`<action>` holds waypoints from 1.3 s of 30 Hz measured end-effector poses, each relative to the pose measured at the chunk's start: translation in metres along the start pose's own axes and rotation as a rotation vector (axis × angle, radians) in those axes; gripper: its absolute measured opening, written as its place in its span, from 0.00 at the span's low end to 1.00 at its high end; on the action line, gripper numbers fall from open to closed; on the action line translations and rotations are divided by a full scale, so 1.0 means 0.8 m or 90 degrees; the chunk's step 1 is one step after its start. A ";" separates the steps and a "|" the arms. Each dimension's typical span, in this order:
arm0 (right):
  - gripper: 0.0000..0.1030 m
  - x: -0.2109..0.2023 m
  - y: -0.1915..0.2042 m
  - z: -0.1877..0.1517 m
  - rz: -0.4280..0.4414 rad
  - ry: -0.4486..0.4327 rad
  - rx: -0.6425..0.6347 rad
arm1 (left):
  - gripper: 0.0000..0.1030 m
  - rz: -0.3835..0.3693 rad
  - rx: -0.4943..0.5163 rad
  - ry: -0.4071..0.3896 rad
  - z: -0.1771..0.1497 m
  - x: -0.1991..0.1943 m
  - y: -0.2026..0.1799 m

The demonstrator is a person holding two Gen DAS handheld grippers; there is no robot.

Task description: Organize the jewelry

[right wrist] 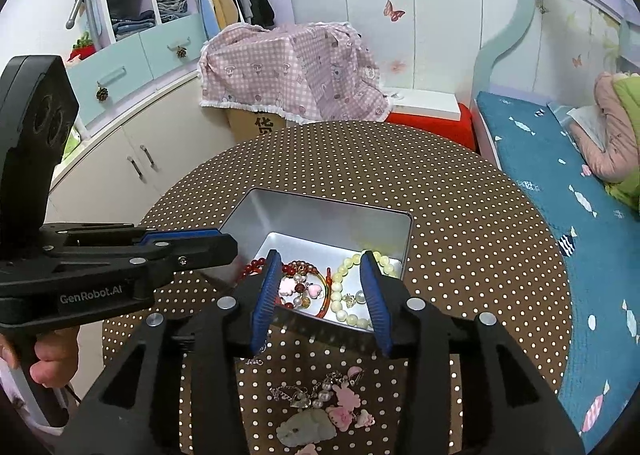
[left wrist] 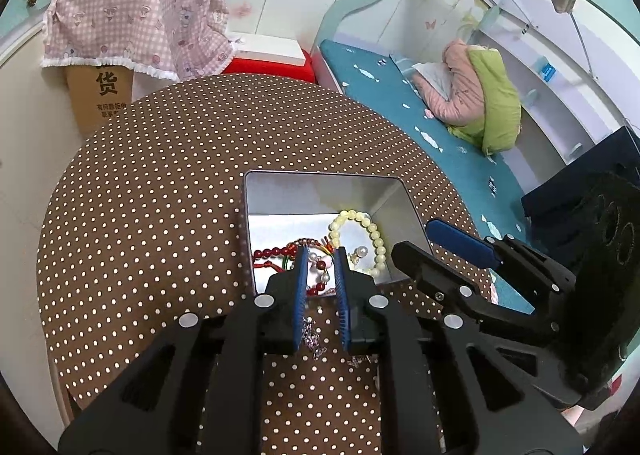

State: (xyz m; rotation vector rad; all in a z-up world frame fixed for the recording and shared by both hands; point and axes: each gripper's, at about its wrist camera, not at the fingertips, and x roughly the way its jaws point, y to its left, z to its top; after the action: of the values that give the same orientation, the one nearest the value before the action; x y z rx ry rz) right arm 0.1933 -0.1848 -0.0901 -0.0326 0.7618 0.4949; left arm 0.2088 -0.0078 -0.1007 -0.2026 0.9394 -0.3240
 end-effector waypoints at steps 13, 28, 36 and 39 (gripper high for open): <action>0.55 -0.019 0.015 -0.009 -0.012 -0.012 -0.012 | 0.27 0.006 -0.001 -0.017 -0.021 -0.029 -0.004; 0.63 -0.018 0.032 -0.051 0.000 0.034 -0.016 | 0.32 0.039 -0.029 0.016 -0.083 -0.039 0.024; 0.63 0.013 0.061 -0.069 0.038 0.088 -0.047 | 0.35 0.058 -0.040 0.034 -0.111 -0.038 0.042; 0.60 0.025 0.069 -0.070 0.042 0.097 -0.062 | 0.35 0.062 -0.050 0.039 -0.118 -0.038 0.051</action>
State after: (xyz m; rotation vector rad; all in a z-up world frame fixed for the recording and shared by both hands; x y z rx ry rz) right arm 0.1446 -0.1393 -0.1359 -0.1374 0.8889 0.5971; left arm 0.1226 0.0382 -0.1448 -0.2194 1.0200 -0.2044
